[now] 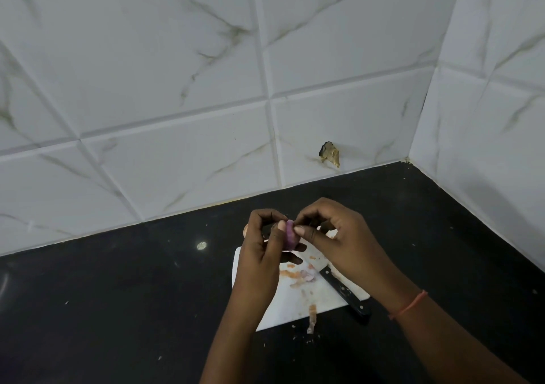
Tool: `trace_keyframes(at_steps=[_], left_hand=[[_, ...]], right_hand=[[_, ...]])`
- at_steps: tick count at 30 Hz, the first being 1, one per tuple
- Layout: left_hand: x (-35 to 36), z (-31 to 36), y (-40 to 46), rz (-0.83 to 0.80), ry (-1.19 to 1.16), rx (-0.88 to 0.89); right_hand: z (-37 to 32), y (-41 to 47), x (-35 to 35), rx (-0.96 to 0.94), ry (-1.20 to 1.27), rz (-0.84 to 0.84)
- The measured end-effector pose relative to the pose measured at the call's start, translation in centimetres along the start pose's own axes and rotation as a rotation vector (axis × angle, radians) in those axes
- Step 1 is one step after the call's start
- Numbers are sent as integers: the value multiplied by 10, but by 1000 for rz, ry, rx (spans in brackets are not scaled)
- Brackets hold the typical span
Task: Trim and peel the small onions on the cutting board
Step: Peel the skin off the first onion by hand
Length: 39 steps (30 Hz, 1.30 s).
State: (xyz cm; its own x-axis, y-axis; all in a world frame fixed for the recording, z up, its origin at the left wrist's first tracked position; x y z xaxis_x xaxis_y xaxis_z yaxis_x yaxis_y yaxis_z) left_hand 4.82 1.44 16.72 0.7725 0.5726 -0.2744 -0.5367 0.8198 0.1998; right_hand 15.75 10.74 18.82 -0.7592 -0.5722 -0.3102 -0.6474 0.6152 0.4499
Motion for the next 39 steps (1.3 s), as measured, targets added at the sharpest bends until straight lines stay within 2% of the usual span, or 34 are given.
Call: trace_keyframes(at_steps=[4,8,11,16,21,25,29,35,39], left_hand=[[3,-1,1,-22,16,-10],[5,-1,2,-40,-20,-27],[4,-4,2,10,-116,-98],[-7,-15,2,112,-337,-268],[-2,-12,-1,61,-440,-292],[0,-15,-1,34,-437,-270],[-4,-13,1,9,-311,-179],[-8,-17,3,17,-146,-119],[-6,-13,2,7,-126,-97]], right_hand=[[1,0,4,9,-143,-88],[-4,0,10,-79,-380,-122],[-6,-2,13,-109,-368,-142],[5,-7,11,-35,-376,-318],[3,-3,-7,-61,-356,-93],[-4,-1,-11,-60,-134,94],[-3,1,6,-55,-101,-82],[-7,7,-1,-123,-87,-59],[-1,7,3,-62,-114,-96]])
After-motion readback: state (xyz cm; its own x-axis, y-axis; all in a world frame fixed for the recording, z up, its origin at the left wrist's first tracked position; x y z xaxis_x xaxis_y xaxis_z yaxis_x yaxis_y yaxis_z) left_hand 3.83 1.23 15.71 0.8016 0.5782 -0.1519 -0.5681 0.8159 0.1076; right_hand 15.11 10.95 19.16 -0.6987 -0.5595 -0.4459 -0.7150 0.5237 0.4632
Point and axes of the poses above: each hand's wrist, its own y-axis towards the middle knuckle, its own x-axis out of the palm, z = x × y, the point moved 6 cm from there along y, towards the middle knuckle, and after that the axes turned 10 degrees about y, right-handed, at the moved point
